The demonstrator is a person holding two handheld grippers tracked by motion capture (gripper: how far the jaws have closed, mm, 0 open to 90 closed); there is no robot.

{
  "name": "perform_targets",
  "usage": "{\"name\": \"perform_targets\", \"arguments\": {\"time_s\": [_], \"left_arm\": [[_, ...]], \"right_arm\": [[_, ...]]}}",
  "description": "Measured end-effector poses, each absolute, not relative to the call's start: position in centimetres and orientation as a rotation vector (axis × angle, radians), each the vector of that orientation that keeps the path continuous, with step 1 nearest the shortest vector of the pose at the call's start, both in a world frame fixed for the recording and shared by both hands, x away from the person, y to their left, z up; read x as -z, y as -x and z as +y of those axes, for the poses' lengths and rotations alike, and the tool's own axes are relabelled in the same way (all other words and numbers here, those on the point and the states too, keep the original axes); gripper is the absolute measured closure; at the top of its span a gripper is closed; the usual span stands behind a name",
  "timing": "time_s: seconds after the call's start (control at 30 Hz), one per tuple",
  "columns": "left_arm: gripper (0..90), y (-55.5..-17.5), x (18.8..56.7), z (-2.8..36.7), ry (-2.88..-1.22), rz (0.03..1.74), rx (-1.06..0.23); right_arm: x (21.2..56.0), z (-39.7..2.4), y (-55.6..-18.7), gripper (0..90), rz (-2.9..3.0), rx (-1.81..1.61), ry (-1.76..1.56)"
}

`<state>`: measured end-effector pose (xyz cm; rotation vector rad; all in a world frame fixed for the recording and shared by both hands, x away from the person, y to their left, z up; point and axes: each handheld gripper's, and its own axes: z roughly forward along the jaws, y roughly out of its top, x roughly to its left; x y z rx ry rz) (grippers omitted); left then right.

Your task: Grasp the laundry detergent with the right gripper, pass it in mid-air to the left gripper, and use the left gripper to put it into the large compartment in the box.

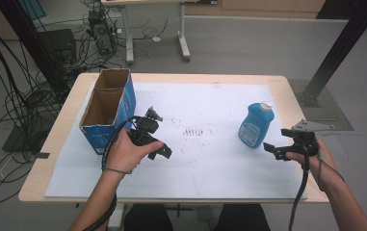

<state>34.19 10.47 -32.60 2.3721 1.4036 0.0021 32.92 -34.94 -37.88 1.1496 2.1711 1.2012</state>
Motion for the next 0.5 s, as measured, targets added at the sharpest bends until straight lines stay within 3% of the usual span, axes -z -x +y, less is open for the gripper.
{"name": "perform_targets", "arguments": {"time_s": [0.5], "left_arm": [[10.6, -34.0, 32.6, 10.4, -2.357, 1.399, 0.0]], "right_arm": [[39.6, -34.9, -32.6, 4.9, 2.122, -1.264, -1.118]]}}
